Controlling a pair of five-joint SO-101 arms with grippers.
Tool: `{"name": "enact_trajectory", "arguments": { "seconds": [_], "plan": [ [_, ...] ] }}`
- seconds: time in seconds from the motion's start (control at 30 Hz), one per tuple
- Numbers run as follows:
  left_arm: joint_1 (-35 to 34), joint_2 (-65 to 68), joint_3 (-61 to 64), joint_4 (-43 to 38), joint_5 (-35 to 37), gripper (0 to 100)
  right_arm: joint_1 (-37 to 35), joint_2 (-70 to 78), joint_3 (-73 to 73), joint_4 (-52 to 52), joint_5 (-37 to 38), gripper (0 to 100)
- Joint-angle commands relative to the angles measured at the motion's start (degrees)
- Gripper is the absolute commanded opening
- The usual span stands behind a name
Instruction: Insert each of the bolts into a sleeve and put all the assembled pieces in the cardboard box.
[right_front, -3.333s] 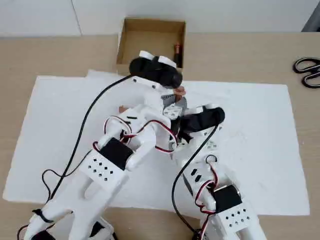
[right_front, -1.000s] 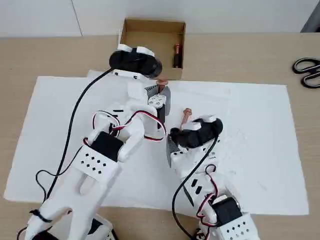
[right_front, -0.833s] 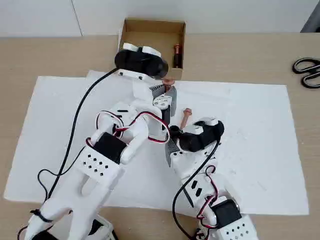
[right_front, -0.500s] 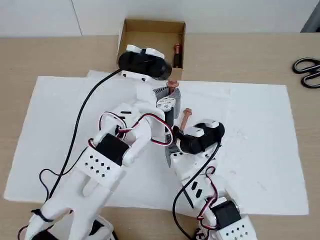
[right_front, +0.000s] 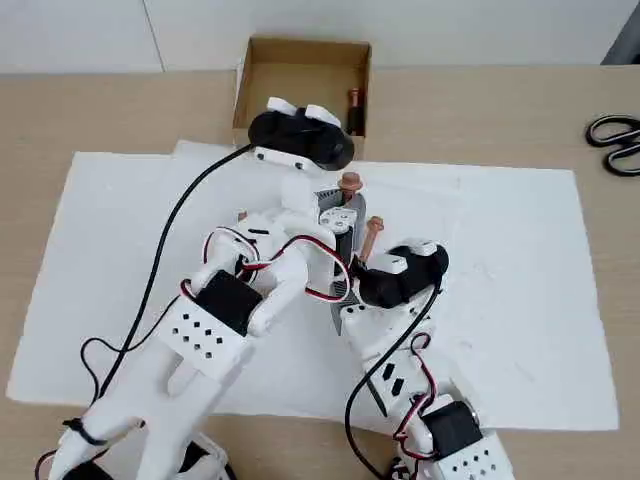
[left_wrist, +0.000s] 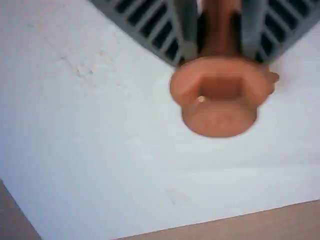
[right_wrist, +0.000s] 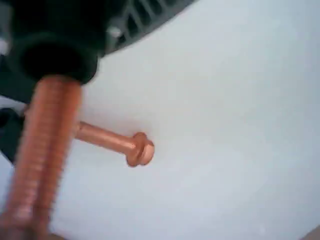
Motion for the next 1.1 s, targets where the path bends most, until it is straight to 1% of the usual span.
{"name": "enact_trajectory", "arguments": {
  "seconds": [0.0,0.1,0.3,0.53,0.67,1.07],
  "plan": [
    [0.26,-0.97,-3.30,0.53,1.58,0,0.40,-1.10,-0.62,-1.45,0.62,0.4],
    [0.26,-0.97,-3.30,0.53,1.67,0,0.40,-1.10,-0.62,-1.45,0.62,0.4],
    [2.81,-0.97,-3.12,0.53,1.58,0,0.48,-1.10,-0.53,-1.45,0.62,0.4],
    [2.64,-0.97,-2.86,0.62,1.41,0,0.48,-1.10,-0.53,-1.45,0.62,0.4],
    [2.55,-0.97,-2.77,2.46,-0.62,0,0.57,-1.10,-0.53,-1.45,0.62,0.4],
    [2.73,-0.97,-2.42,6.59,-0.79,0,1.98,-1.10,-0.70,-1.45,0.62,0.4]
  ]
}}
